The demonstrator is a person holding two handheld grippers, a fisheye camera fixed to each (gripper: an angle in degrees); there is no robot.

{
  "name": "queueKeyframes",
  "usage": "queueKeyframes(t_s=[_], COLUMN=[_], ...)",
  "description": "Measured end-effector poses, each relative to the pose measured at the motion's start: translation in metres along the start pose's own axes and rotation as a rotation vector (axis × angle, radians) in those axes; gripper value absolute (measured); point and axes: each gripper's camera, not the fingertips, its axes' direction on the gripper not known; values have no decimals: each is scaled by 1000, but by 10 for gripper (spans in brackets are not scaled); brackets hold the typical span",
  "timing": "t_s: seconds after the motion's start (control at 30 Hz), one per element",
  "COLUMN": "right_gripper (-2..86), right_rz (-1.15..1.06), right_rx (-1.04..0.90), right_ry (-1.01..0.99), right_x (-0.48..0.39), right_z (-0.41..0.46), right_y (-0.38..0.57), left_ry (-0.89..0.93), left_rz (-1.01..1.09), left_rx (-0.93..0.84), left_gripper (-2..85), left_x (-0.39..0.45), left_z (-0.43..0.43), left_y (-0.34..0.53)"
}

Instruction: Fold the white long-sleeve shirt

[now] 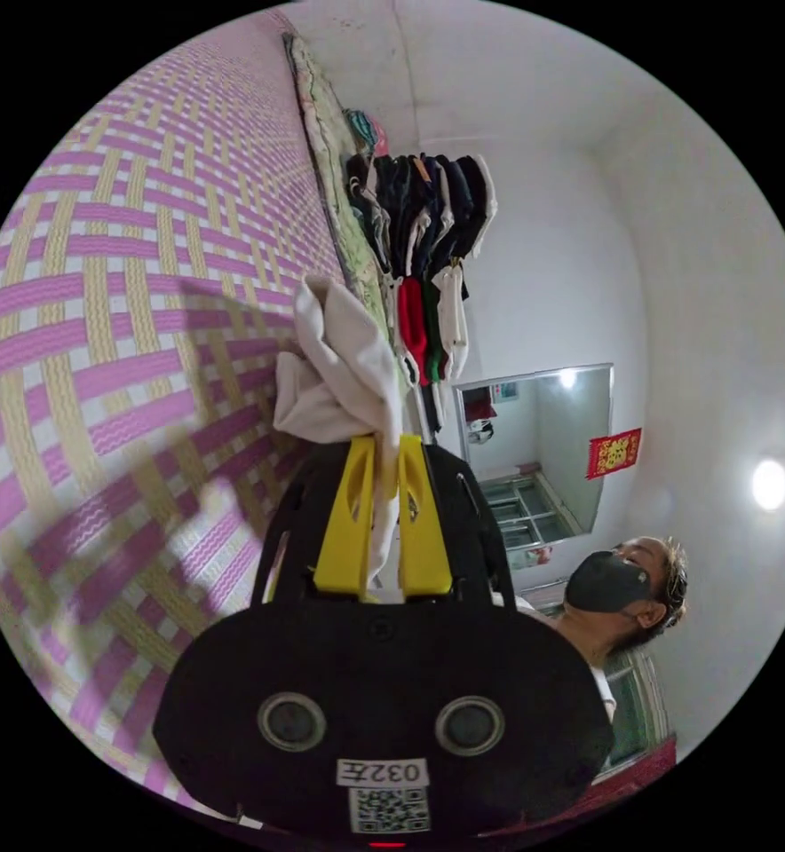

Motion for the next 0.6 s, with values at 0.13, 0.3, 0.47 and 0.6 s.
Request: queueKeyframes(t_s=[0.13, 0.3, 0.47, 0.6], right_gripper=[92, 140, 141, 133], right_rz=[-1, 38, 92, 105], right_rx=[-86, -117, -179, -248], right_ry=[42, 46, 28, -21], right_x=[-16, -20, -20, -22], right_z=[20, 17, 30, 57], right_y=[-11, -28, -48, -62], left_ry=[-141, -161, -212, -211], left_rz=[-95, -163, -129, -113], left_rx=[39, -22, 37, 6], left_gripper=[18, 79, 104, 93], left_x=[-14, -30, -30, -33], left_z=[-23, -23, -39, -22], left_y=[5, -5, -29, -45])
